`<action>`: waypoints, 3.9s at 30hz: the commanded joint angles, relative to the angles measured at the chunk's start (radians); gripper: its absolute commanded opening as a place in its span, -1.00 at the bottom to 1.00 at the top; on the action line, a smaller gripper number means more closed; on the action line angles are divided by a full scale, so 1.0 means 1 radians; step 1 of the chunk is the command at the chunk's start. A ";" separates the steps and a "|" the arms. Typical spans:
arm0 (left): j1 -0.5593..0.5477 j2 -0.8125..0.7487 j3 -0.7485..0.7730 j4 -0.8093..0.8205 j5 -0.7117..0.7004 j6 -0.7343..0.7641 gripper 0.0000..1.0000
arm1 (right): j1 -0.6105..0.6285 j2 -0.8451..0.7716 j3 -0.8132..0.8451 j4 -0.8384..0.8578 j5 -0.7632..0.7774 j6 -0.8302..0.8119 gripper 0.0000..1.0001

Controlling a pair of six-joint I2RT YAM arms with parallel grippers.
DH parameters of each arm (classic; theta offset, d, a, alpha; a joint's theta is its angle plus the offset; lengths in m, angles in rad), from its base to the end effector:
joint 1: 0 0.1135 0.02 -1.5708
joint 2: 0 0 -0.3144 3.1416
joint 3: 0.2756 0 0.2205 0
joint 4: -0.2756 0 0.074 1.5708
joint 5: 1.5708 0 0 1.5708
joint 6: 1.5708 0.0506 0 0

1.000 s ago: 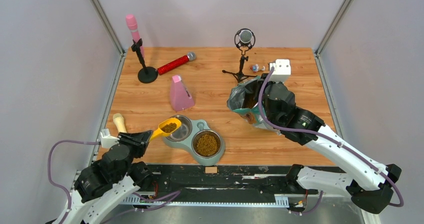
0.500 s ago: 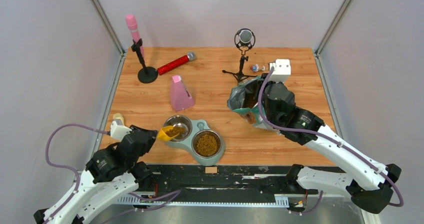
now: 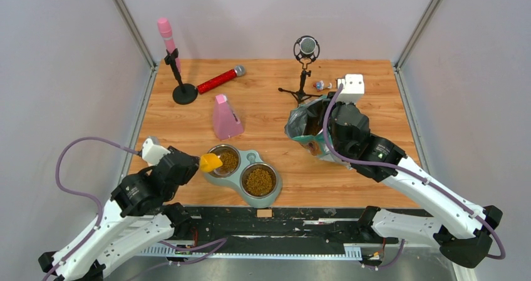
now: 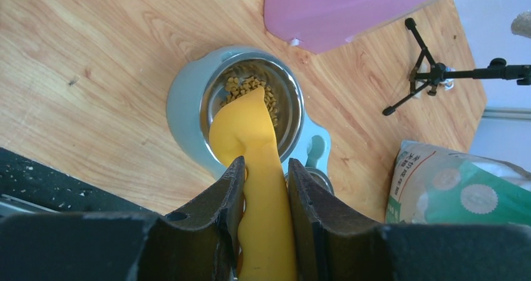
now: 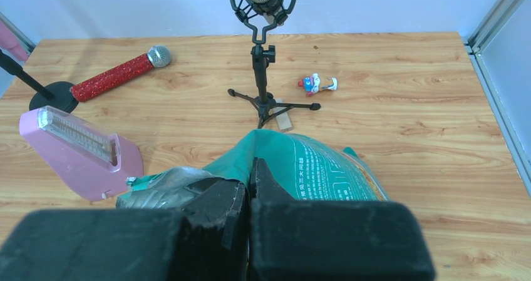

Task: Serve the pet food

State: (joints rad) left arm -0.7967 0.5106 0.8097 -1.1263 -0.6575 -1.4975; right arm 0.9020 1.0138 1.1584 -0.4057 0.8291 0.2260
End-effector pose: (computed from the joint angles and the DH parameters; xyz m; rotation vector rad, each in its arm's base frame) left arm 0.0277 0.0159 0.3031 -1.0369 1.9790 -0.4766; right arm 0.1282 0.1021 0.4424 -0.0212 1.7464 0.0638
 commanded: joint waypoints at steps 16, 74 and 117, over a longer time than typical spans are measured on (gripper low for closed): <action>0.002 0.046 0.228 0.336 0.223 0.454 -1.00 | 0.002 -0.006 0.031 0.098 0.002 -0.048 -1.00; -0.177 1.225 1.139 0.025 0.111 0.241 -1.00 | 0.002 0.178 0.143 0.077 0.240 0.077 -1.00; -0.180 0.808 0.121 1.401 0.361 0.100 -1.00 | -0.030 0.010 -0.006 0.072 0.198 0.260 -1.00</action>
State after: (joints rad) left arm -0.9810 1.4139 0.9436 0.2909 -0.2718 -1.4120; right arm 0.8848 1.0878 1.1263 -0.4309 0.9516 0.4786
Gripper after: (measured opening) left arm 0.348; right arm 0.015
